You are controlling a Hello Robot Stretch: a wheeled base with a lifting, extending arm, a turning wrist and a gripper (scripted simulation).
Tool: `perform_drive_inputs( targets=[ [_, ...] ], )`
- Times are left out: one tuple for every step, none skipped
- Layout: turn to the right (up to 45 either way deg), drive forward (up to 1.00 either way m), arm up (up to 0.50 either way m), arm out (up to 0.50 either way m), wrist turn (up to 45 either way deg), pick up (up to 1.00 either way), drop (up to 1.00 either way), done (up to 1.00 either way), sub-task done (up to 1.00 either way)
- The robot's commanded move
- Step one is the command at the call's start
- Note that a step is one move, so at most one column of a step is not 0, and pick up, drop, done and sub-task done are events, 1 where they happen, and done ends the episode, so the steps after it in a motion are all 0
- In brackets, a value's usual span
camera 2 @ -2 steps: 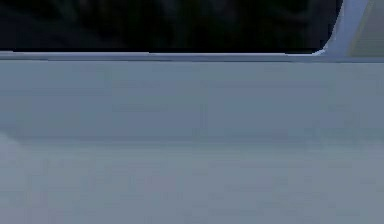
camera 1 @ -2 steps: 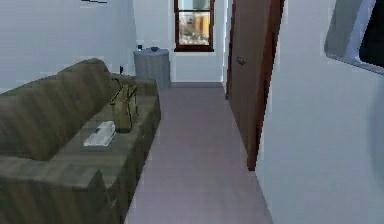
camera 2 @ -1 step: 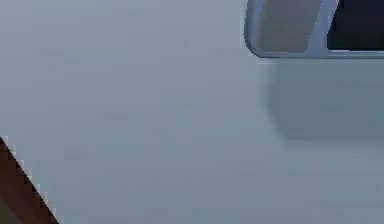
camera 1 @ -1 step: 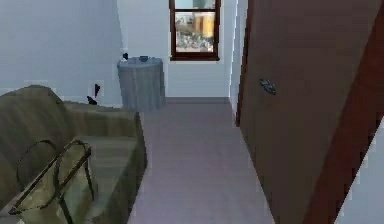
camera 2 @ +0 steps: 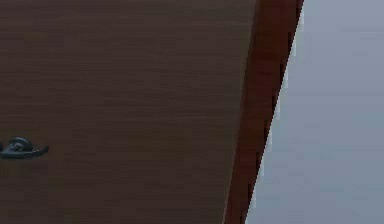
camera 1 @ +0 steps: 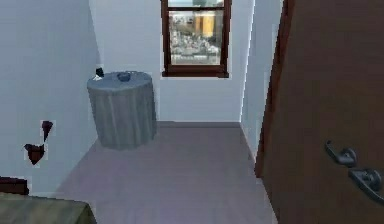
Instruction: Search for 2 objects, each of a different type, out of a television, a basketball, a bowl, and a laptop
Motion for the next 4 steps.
perform_drive_inputs(
  targets=[
    [3.0, 0.00, 0.00, 0.00, 0.0, 0.00, 0.00, 0.00, 0.00],
    [0.0, 0.85, 0.00, 0.00, 0.0, 0.00, 0.00, 0.00, 0.00],
    [-12.0, 0.00, 0.00, 0.00, 0.0, 0.00, 0.00, 0.00, 0.00],
    [0.0, 0.65, 0.00, 0.00, 0.0, 0.00, 0.00, 0.00, 0.00]
  ],
)
